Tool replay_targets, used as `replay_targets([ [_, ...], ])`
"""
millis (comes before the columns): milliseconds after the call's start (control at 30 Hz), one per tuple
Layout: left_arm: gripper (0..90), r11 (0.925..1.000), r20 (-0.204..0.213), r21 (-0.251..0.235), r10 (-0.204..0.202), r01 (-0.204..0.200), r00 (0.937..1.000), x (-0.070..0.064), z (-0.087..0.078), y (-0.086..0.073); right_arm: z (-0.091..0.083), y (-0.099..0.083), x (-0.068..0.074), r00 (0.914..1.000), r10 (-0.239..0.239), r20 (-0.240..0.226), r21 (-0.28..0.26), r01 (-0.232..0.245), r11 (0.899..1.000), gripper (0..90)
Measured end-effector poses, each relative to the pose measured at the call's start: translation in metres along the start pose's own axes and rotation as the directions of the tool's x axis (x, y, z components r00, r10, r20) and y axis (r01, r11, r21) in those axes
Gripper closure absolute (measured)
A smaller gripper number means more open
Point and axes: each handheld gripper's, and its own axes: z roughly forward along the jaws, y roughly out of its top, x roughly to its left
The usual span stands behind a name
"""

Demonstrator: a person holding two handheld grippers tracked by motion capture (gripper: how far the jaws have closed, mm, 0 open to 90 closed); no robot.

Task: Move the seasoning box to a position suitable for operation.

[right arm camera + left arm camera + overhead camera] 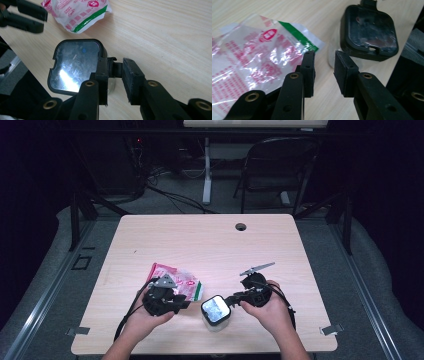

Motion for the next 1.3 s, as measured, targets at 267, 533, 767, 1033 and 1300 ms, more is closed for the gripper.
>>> replay_targets([
  [267, 77.8, 0.9999, 0.028, 0.008, 0.014, -0.015, 0.9995, -0.008, 0.005, -0.001, 0.005, 0.000, 0.002, 0.9995, 0.021, -0.024, -0.040, -0.022, 0.999, 82.5],
  [533, 87.6, 0.9987, 0.047, 0.021, 0.045, -0.046, 0.9979, -0.013, 0.008, -0.001, 0.010, -0.001, -0.004, 0.9961, 0.055, -0.070, -0.036, -0.057, 0.998, 84.4],
  [767, 89.9, 0.9987, 0.078, 0.019, 0.045, -0.047, 0.9959, -0.019, 0.018, -0.003, 0.012, -0.003, -0.007, 0.9930, 0.076, -0.090, -0.038, -0.080, 0.996, 85.4],
  [1033, 89.8, 0.9973, 0.085, 0.037, 0.060, -0.064, 0.9945, -0.025, 0.025, -0.003, 0.012, -0.004, -0.009, 0.9904, 0.090, -0.105, -0.040, -0.095, 0.995, 85.5],
  [1300, 89.8, 0.9962, 0.074, 0.042, 0.072, -0.076, 0.9946, -0.028, 0.027, -0.003, 0.012, -0.005, -0.008, 0.9901, 0.096, -0.103, -0.044, -0.101, 0.994, 85.4],
])
